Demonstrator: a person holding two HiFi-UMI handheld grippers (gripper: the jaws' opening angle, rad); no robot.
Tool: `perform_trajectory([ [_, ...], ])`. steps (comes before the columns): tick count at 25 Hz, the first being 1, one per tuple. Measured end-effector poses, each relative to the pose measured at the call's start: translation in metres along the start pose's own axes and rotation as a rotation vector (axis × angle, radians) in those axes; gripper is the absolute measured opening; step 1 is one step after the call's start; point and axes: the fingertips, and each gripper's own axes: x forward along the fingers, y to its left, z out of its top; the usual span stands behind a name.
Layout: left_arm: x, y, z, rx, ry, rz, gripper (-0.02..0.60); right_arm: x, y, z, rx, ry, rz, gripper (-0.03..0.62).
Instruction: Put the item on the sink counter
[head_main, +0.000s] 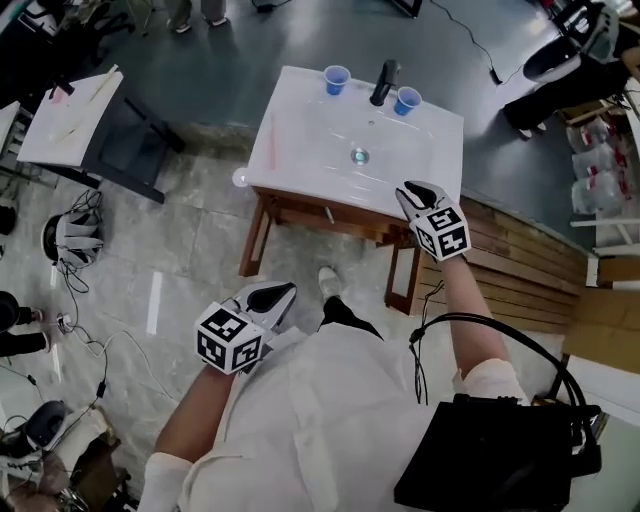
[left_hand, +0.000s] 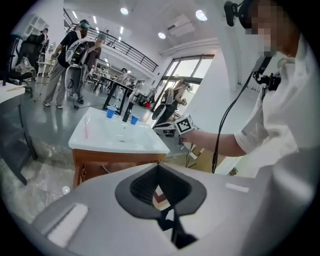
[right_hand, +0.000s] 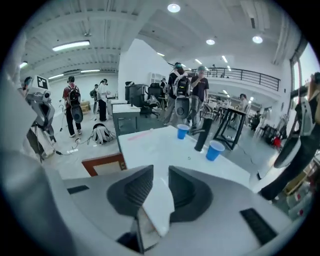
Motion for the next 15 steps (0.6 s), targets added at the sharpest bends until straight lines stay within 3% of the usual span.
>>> perform_trajectory([
  [8, 0.055, 0.011, 0.056, -0.068, -0.047, 0.091, 0.005, 0.076, -0.144, 0.037, -0.256, 0.063, -0.027, 0.074],
  [15, 0.079, 0.024, 0.072, -0.096, -0.04, 0.154, 0.005, 0.144, -0.201, 0.037, -0.376, 0.152, 0.023, 0.075],
])
